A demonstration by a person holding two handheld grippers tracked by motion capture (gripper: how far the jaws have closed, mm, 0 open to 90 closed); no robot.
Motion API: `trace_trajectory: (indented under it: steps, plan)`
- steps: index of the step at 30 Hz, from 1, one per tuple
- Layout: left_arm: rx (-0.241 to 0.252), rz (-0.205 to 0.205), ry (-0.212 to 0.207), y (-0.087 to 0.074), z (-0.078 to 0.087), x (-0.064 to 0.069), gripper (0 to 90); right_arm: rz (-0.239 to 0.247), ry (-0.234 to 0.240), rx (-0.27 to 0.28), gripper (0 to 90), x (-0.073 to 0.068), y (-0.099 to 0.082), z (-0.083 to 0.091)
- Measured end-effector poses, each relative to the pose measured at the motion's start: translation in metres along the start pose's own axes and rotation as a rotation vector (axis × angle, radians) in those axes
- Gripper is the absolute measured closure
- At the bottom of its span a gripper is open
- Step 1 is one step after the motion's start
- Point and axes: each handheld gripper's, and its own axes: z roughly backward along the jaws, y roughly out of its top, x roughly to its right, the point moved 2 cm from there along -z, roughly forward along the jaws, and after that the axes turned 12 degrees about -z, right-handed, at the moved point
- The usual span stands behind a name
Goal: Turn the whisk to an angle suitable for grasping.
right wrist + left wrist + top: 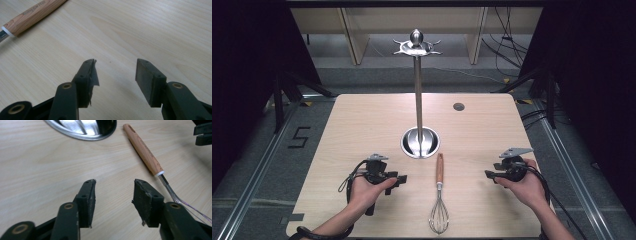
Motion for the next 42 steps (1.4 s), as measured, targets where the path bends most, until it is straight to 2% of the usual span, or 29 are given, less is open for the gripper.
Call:
trace_trajectory:
  steps: [1, 2, 3, 4, 7, 10, 11, 12, 13, 14, 15, 16, 17, 20, 21, 22, 23, 24, 25, 27, 30, 31, 32, 33, 37, 38, 40, 41, 42]
  plan:
    - [-0.005, -0.013, 0.002, 0.003, -0.002, 0.002, 48.7, -0.016, 0.004, -0.006, 50.6, -0.001, 0.000, 0.001]
    - [-0.021, -0.037, 0.002, 0.007, -0.004, 0.004, 47.0, 0.005, -0.001, 0.000, 50.5, 0.001, 0.000, 0.000]
    - [-0.023, -0.032, 0.000, 0.010, -0.007, 0.007, 45.1, -0.027, -0.001, -0.018, 50.5, -0.001, -0.001, 0.001]
    - [-0.023, -0.032, 0.000, 0.010, -0.007, 0.007, 44.1, -0.028, -0.002, 0.003, 50.6, 0.000, -0.002, 0.000]
    - [-0.051, -0.038, 0.012, 0.022, -0.013, 0.015, 39.7, -0.023, 0.001, -0.016, 50.5, 0.001, -0.001, 0.002]
    - [-0.062, -0.020, -0.002, 0.031, -0.020, 0.022, 38.5, -0.025, 0.001, -0.017, 50.5, 0.000, -0.001, 0.002]
    - [-0.072, -0.032, -0.016, 0.035, -0.025, 0.029, 38.3, -0.030, 0.000, -0.028, 50.5, -0.001, -0.002, 0.002]
    - [-0.074, -0.046, -0.033, 0.036, -0.027, 0.034, 39.2, -0.022, 0.000, 0.003, 50.5, 0.000, -0.002, 0.000]
    - [-0.067, -0.072, -0.051, 0.039, -0.029, 0.041, 43.8, -0.030, 0.003, 0.007, 50.5, -0.001, -0.002, -0.001]
    - [-0.067, -0.072, -0.051, 0.039, -0.029, 0.041, 50.4, -0.023, 0.001, -0.030, 50.5, 0.000, -0.002, 0.002]
    - [-0.068, -0.141, -0.054, 0.044, -0.031, 0.050, 56.5, -0.026, 0.001, -0.029, 50.5, -0.001, -0.002, 0.001]
    - [-0.068, -0.141, -0.054, 0.044, -0.031, 0.050, 64.2, -0.025, 0.001, -0.030, 50.5, 0.000, -0.002, 0.001]
    - [-0.071, -0.202, -0.027, 0.050, -0.033, 0.056, 71.5, -0.024, 0.001, -0.030, 50.5, -0.001, -0.002, 0.001]
    - [-0.083, -0.207, -0.010, 0.057, -0.038, 0.056, 84.6, 0.013, 0.000, 0.003, 50.5, 0.001, -0.001, 0.001]
    - [-0.117, -0.229, 0.005, 0.060, -0.042, 0.053, 86.9, 0.010, -0.001, -0.009, 50.5, 0.001, -0.001, 0.002]
    - [-0.117, -0.229, 0.005, 0.060, -0.042, 0.053, 87.6, 0.010, -0.001, -0.009, 50.5, 0.001, -0.001, 0.002]
    - [-0.174, -0.236, -0.001, 0.059, -0.046, 0.054, 87.7, 0.002, 0.000, -0.013, 50.6, 0.001, -0.001, 0.002]
    - [-0.178, -0.228, -0.011, 0.057, -0.048, 0.057, 88.5, -0.021, 0.003, -0.027, 50.5, 0.000, -0.002, 0.002]
    - [-0.216, -0.267, -0.027, 0.055, -0.048, 0.058, 88.8, -0.030, 0.005, 0.010, 50.5, -0.001, -0.002, -0.001]
    - [-0.267, -0.296, -0.058, 0.051, -0.051, 0.063, 89.0, -0.023, 0.002, -0.029, 50.5, 0.000, -0.002, 0.002]
    - [-0.282, -0.310, -0.044, 0.049, -0.057, 0.065, 89.1, -0.029, 0.004, -0.032, 50.5, -0.001, -0.002, 0.002]
    - [-0.303, -0.308, -0.039, 0.048, -0.059, 0.065, 89.0, -0.014, 0.012, 0.011, 50.5, 0.000, -0.001, -0.002]
    - [-0.303, -0.308, -0.039, 0.048, -0.059, 0.065, 89.0, -0.019, 0.015, 0.013, 50.5, -0.001, -0.002, -0.002]
    - [-0.332, -0.300, -0.059, 0.043, -0.062, 0.068, 89.0, -0.022, 0.014, 0.000, 50.5, -0.001, -0.001, 0.000]
    - [-0.369, -0.312, -0.091, 0.035, -0.060, 0.078, 89.0, 0.004, 0.007, 0.014, 50.5, 0.000, -0.002, -0.001]
    - [-0.381, -0.323, -0.106, 0.031, -0.062, 0.083, 89.1, -0.047, 0.013, -0.017, 50.5, -0.002, -0.003, -0.001]
    - [-0.392, -0.330, -0.118, 0.029, -0.063, 0.086, 89.0, -0.045, 0.012, -0.018, 50.5, -0.001, -0.003, -0.001]
    - [-0.411, -0.328, -0.146, 0.026, -0.068, 0.092, 89.0, -0.015, 0.011, 0.003, 50.5, 0.000, -0.001, -0.002]
    - [-0.420, -0.337, -0.141, 0.026, -0.069, 0.094, 89.0, -0.014, 0.012, 0.001, 50.4, -0.001, -0.001, -0.001]
